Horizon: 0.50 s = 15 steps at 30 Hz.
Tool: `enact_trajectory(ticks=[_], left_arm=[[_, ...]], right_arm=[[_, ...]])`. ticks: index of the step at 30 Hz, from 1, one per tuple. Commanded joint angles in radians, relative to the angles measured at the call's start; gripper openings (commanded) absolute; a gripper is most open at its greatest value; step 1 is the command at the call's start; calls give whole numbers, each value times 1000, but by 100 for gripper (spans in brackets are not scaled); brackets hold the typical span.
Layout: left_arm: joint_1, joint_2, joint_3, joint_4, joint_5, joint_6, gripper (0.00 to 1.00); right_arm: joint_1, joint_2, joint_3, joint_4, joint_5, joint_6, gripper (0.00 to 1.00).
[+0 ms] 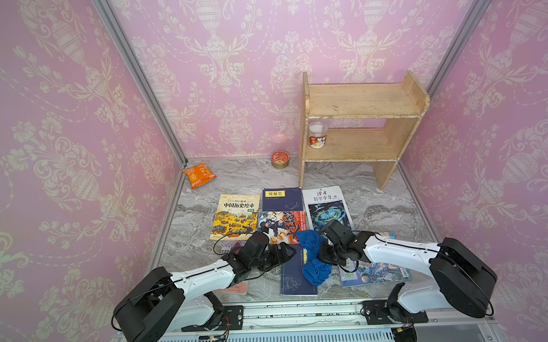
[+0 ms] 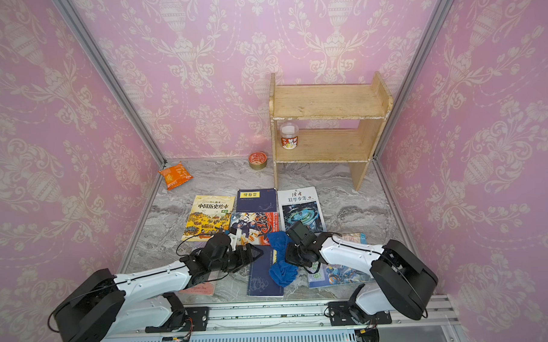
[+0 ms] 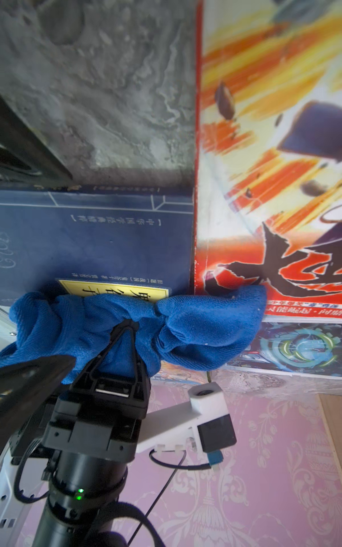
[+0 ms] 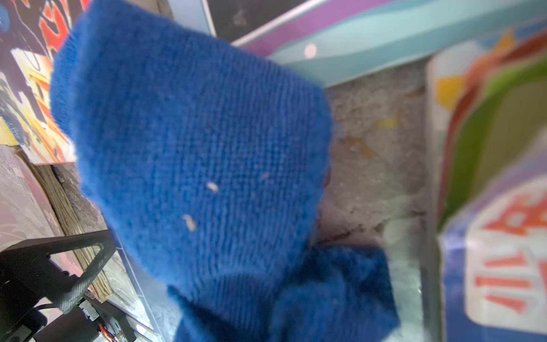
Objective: Wipe the cover of the book
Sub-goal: Pick up the book from the center of the board.
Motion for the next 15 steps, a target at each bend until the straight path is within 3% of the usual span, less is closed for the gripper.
enact_trajectory(ticks=[1,5,11,15], left_arm=[[-10,9,71,168,83,-29,86],[-10,-8,89,143,108,-16,85],[-10,-64,115,-303,-50,114,97],[-11,-63,69,-309,-55,88,99]], right_arm=[[27,69,-55,-1,-5,42,0],[28,70,-62,-1,-7,39,0],[28,1,-40,-124,65,11,0],[26,-107,13,-276,145,-45,0]])
